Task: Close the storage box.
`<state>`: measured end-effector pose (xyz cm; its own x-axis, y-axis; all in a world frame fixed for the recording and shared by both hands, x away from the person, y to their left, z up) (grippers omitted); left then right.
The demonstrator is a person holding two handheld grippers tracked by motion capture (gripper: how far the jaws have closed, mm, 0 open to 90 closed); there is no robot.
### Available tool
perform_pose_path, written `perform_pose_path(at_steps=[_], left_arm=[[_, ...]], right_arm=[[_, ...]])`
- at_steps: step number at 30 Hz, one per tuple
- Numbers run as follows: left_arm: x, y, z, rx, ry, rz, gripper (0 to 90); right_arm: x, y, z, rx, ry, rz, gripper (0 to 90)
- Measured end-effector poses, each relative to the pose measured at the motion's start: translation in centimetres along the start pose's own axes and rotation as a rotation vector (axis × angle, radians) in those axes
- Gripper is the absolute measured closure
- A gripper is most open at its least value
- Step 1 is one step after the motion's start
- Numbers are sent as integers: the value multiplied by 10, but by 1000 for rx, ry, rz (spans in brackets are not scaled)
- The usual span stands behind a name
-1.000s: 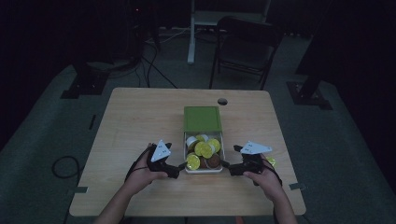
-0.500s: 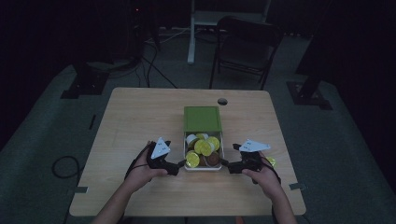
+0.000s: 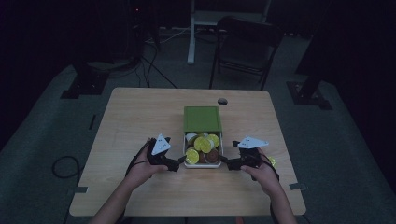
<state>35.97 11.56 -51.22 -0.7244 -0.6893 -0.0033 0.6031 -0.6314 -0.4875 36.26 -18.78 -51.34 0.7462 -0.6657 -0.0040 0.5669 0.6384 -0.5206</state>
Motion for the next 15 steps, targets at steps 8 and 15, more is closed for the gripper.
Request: perform_pose_path(at_steps=[8, 15], left_arm=[[-4, 4, 6, 6, 2, 11, 31], [-8, 8, 8, 4, -4, 19, 31]], right_arm=[[6, 3, 6, 9, 12, -13, 125], [9, 7, 8, 11, 29, -20, 125]])
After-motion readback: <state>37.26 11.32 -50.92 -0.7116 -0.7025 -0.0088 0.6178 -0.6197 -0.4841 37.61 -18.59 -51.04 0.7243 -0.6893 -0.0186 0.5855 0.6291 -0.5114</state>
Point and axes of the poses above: each handheld gripper's, and its own axes: y roughly forward along the jaws, z roughly out of its top, x roughly to its right, the point moved 3 cm from there along y, roughly forward along the jaws, and after that the axes turned 3 degrees about -y, right-handed, at the moved point
